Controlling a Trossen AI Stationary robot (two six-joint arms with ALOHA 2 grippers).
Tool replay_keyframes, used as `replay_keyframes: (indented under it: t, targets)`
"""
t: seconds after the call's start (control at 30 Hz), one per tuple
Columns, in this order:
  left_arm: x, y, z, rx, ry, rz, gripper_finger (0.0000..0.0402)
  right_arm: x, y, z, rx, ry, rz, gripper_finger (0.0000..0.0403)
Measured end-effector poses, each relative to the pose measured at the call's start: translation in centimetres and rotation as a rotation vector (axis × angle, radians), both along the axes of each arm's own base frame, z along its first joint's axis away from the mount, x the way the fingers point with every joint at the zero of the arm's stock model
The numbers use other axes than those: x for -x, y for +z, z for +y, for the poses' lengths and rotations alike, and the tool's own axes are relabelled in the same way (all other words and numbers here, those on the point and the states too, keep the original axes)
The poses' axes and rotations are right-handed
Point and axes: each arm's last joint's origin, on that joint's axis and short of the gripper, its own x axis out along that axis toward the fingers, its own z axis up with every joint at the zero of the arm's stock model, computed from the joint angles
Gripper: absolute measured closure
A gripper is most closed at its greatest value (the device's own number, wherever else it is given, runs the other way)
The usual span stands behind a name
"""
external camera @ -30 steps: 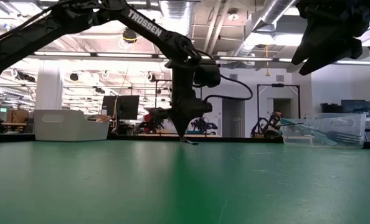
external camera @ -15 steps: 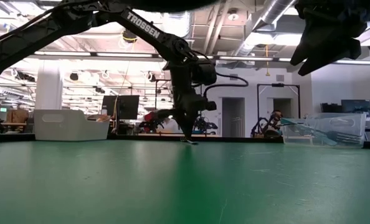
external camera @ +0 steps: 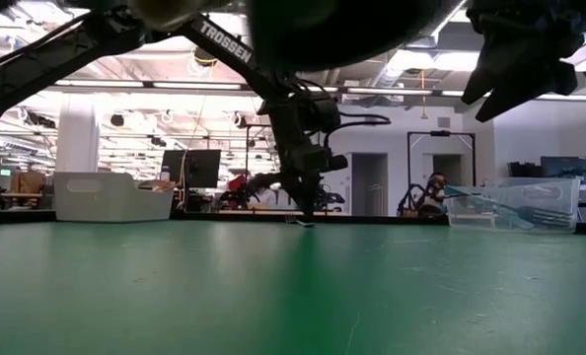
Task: Sort silverware by color (type)
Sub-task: Put the blue fork into the transparent bin
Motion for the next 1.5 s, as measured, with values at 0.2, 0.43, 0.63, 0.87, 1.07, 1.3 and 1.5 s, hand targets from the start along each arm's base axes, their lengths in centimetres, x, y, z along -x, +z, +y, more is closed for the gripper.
replay_keyframes:
  t: [0.2,0.43,0.63,0.87,1.07,1.3,1.5]
  targets:
    - [0.9,0.0,1.7,0.056,0.139,-0.035,0.0401,-0.3,0.0,-0.2,-0.036,-0.004,-0.006,0.0165]
    - [1.8,0.1,3.5,0.294,0.577,-0.139,0.0401,-1.0,0.2,-1.9,0.006,-0.106,-0.046,0.0165]
    - [2.8,-1.4,4.7,0.421,0.809,-0.151,0.0401,-2.5,0.8,-3.7,0.017,-0.132,-0.12,0.0165]
    - [4.4,-2.0,6.1,0.482,1.016,-0.135,0.0401,-3.6,1.6,-4.4,0.031,-0.09,-0.199,0.0165]
    - [6.5,-3.7,4.9,0.406,1.008,0.048,0.0402,-3.5,1.5,-4.0,0.031,-0.067,-0.188,0.0165]
    - [5.9,-3.1,2.4,0.364,0.991,0.123,0.0402,-3.5,1.5,-3.9,0.032,-0.064,-0.186,0.0165]
    - [5.9,-1.1,1.0,0.305,0.957,0.128,0.0401,-3.3,1.5,-3.3,0.032,-0.037,-0.185,0.0165]
